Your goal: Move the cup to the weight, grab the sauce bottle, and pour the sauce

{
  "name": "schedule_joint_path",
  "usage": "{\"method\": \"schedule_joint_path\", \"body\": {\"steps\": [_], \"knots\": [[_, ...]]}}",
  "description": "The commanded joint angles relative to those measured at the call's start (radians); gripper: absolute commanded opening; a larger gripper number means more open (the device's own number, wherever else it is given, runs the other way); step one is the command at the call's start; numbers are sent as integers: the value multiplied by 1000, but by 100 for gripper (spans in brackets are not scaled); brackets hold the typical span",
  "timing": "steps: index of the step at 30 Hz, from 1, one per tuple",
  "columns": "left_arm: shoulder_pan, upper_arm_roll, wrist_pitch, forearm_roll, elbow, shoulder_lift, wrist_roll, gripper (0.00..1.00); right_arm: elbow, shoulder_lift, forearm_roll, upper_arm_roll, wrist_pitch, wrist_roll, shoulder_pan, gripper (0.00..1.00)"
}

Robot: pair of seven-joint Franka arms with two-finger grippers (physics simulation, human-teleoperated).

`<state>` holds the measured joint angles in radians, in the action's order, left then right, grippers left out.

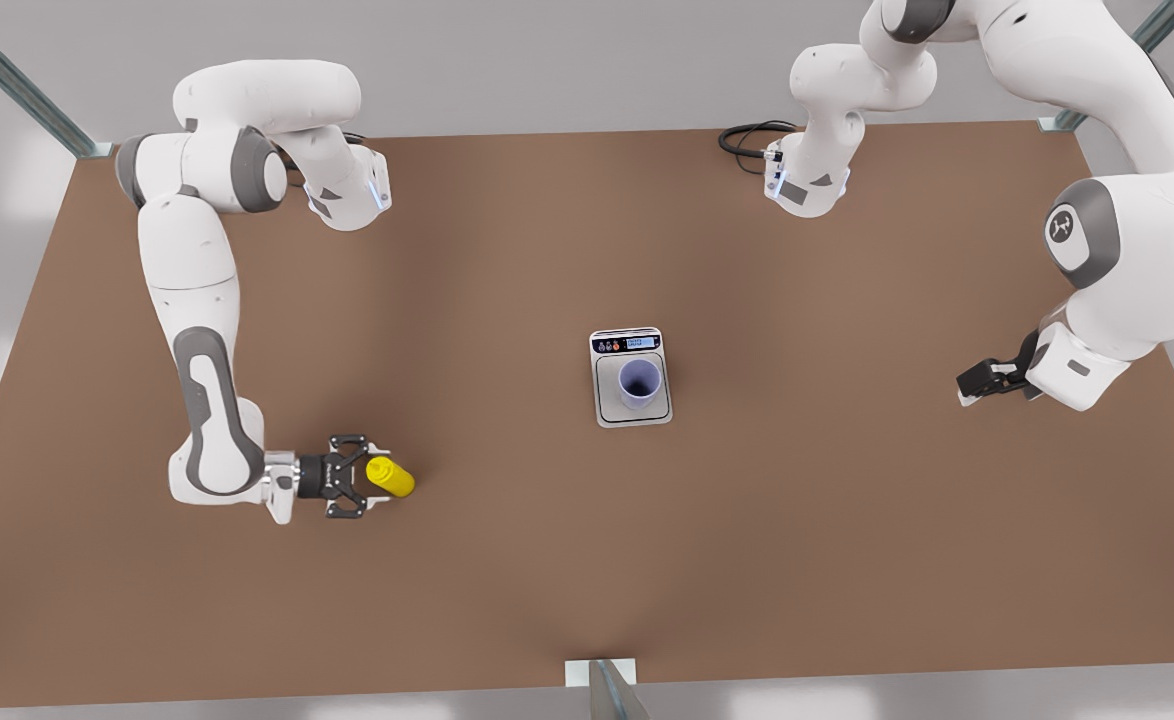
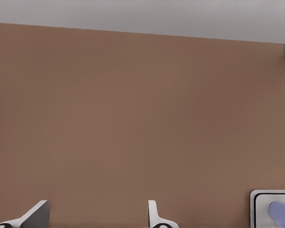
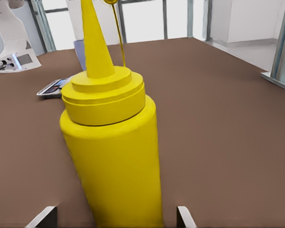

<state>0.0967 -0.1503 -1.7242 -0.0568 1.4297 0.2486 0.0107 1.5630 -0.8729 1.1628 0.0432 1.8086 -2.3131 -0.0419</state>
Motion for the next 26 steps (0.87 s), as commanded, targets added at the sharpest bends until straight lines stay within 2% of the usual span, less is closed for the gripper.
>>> {"method": "schedule_joint_path", "body": {"steps": [1,7,10,13,14,16,17,18,20,23,26], "knots": [[0,0,0,0,0,0,0,100,0,0,-2,0,0,0,-3,100],[0,0,0,0,0,6,0,100,-1,6,-86,0,-23,1,-78,100],[0,0,0,0,0,17,6,100,-41,38,-317,1,-132,55,-211,100],[0,0,3,2,-6,20,3,100,-277,124,-665,6,-232,669,-211,100],[0,0,5,2,-14,23,3,100,-325,184,-767,-3,-235,1004,-191,100],[0,0,5,2,-15,21,3,100,-337,314,-918,1,-229,1507,-104,100],[0,0,3,2,-15,21,3,100,-330,383,-1018,7,-227,1638,-50,100],[0,0,3,2,-15,23,3,100,-310,454,-1049,73,-235,1829,37,100],[0,0,2,2,-15,23,2,100,-212,581,-1049,95,-221,2116,109,100],[0,0,0,2,-15,23,2,100,-47,753,-1051,93,-121,2223,149,100],[0,0,0,2,-15,23,2,100,-46,753,-1051,93,-124,2223,151,100]]}}
